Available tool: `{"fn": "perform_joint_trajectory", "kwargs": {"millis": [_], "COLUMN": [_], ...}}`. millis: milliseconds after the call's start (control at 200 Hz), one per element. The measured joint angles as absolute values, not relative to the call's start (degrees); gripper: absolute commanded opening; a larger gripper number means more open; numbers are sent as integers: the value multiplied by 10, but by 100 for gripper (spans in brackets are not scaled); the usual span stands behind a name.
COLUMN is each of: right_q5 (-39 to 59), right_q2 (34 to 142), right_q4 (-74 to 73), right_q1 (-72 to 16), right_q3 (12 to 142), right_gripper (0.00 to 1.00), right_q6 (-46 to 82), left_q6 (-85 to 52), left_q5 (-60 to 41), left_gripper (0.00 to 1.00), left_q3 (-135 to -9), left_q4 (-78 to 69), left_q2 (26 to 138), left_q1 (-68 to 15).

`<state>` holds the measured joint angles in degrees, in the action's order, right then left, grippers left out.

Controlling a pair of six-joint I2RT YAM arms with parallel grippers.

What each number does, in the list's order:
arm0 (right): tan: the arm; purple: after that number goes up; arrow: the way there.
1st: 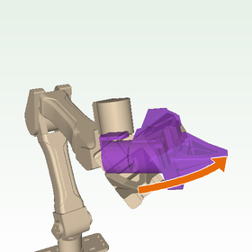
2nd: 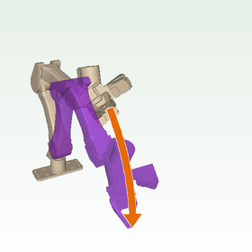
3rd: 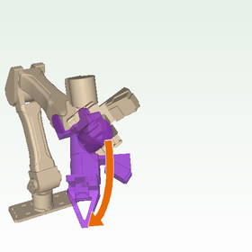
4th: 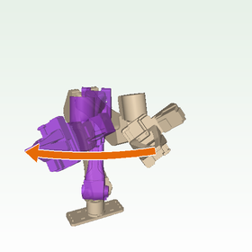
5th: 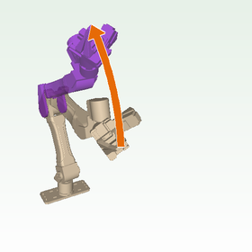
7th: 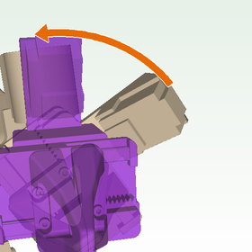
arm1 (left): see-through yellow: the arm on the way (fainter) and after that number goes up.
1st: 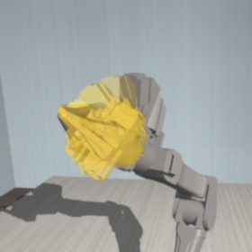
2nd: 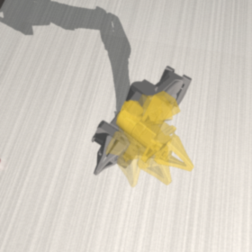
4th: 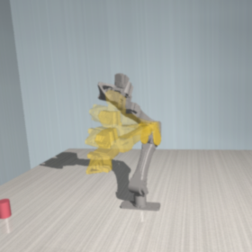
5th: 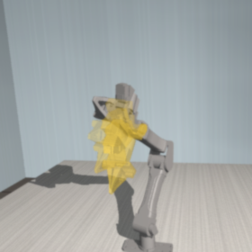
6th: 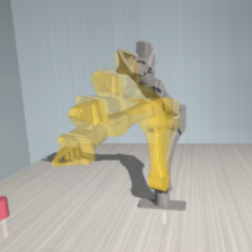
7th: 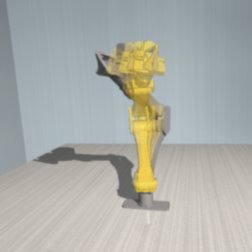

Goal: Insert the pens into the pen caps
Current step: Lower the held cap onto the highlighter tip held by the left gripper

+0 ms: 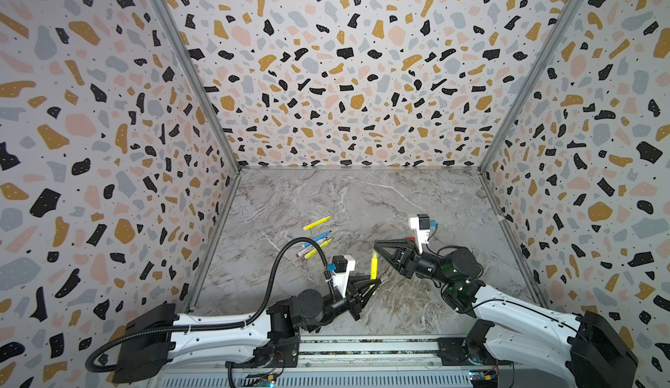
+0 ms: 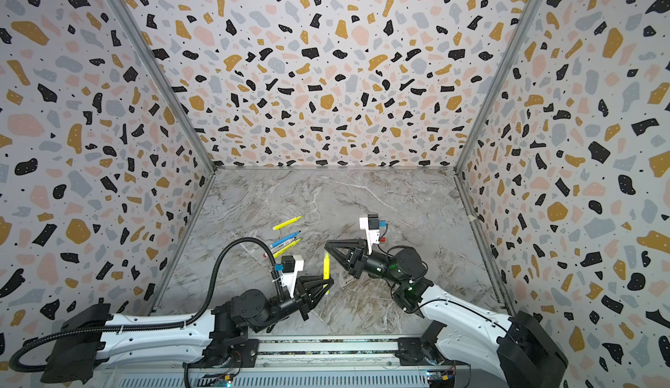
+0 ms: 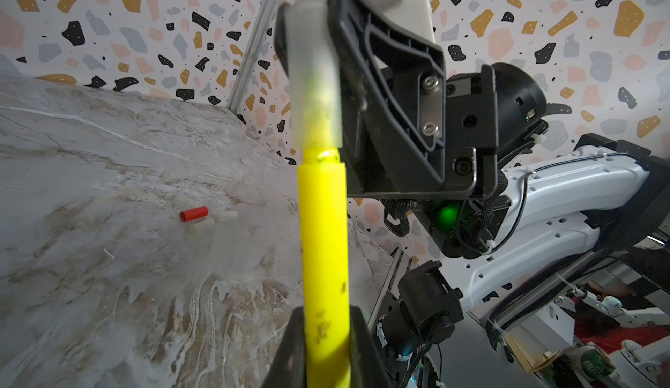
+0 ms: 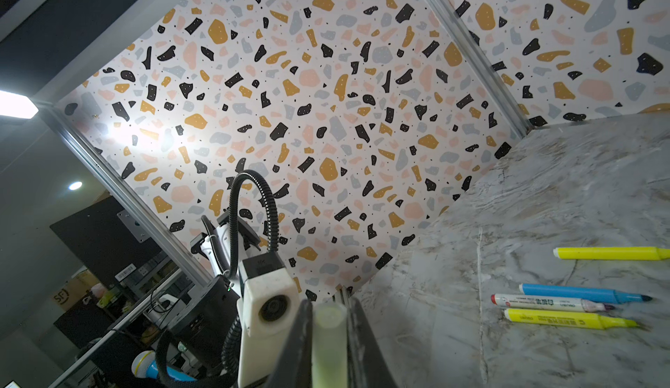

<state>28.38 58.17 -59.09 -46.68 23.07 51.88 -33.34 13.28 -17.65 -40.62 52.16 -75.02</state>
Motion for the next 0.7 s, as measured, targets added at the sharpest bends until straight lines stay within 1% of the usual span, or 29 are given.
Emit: {"fn": "perform_joint_trajectory", "kwargs": {"millis": [210, 405, 701], "right_q5": [271, 266, 323], "right_q2": [581, 579, 566], "right_q4": [-597, -608, -611], "right_q1": [-473, -477, -478], "right_q3": [225, 214, 217], "right_gripper": [13, 13, 13], "right_q6": [518, 513, 484], "left_q6": [-332, -328, -308], "left_q5": [136, 132, 85], "left_gripper": [6, 3, 3], "left_q3": [-176, -176, -176], "left_q4": [-403, -384, -339], "left_q2": [521, 510, 459], "left_q1": [-751, -752, -752]}}
